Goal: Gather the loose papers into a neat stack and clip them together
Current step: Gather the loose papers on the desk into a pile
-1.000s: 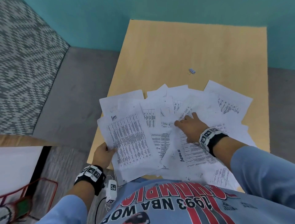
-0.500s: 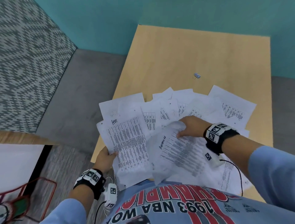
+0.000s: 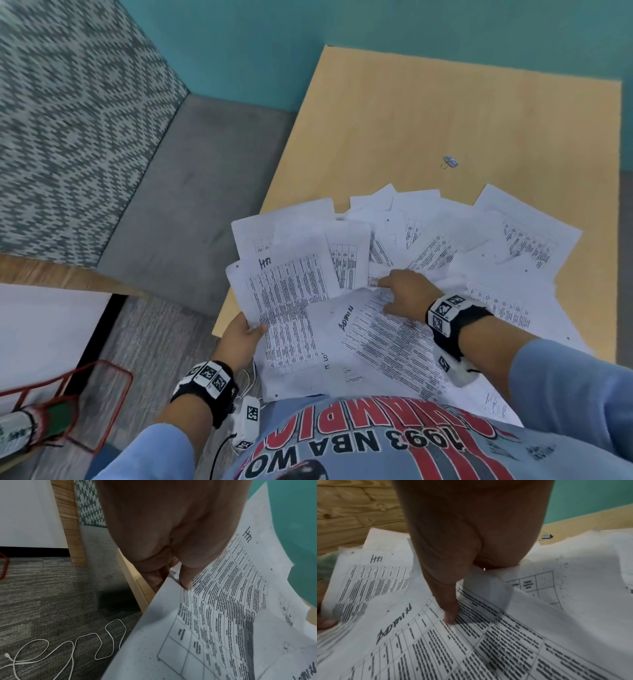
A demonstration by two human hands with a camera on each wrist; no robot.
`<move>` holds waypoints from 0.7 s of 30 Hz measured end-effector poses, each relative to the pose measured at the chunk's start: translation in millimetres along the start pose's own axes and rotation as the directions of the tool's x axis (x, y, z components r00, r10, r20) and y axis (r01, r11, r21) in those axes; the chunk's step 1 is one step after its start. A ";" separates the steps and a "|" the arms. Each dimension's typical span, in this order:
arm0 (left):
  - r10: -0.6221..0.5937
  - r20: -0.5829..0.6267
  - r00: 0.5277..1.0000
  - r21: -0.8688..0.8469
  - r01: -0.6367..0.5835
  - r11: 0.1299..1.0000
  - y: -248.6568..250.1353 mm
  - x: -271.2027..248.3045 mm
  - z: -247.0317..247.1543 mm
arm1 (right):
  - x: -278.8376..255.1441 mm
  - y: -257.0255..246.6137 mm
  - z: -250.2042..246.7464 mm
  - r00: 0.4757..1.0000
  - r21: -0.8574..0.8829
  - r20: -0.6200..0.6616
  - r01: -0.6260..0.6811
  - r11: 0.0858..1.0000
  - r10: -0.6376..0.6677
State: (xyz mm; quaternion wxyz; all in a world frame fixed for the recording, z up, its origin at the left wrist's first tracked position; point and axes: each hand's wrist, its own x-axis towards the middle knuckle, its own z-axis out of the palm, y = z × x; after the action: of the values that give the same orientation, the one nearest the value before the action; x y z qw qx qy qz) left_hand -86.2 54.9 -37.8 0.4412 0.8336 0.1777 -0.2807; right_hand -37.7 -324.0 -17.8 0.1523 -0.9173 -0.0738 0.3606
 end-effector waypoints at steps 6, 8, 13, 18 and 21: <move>0.010 -0.001 1.000 -0.029 -0.010 1.000 1.6 -1.2 -2.0 | 3.6 9.3 -18.8 0.994 0.060 -0.109 0.001 0.998 0.006; 0.018 0.002 1.000 -0.039 -0.018 0.999 3.3 -2.2 -2.9 | 5.7 8.3 -20.9 0.994 0.135 -0.108 0.041 0.990 -0.026; 0.023 -0.027 0.999 -0.083 -0.026 0.996 6.5 -1.9 -3.0 | 5.7 6.2 -18.6 0.992 0.262 -0.128 0.036 0.964 -0.003; 0.010 -0.035 0.999 -0.188 -0.017 0.982 11.6 1.2 -2.9 | -4.9 14.1 -37.1 0.983 0.442 -0.179 0.045 0.896 0.039; -0.003 -0.015 1.000 -0.268 -0.001 0.963 21.5 4.2 -2.6 | -11.4 24.4 -55.3 0.993 0.463 -0.107 0.010 0.886 0.045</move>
State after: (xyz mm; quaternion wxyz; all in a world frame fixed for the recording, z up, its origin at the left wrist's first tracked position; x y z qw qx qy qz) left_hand -70.4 45.5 -25.6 0.5486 0.7683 0.2179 -0.2477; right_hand -7.5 -362.3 19.7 0.3672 -0.8743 0.0313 0.3160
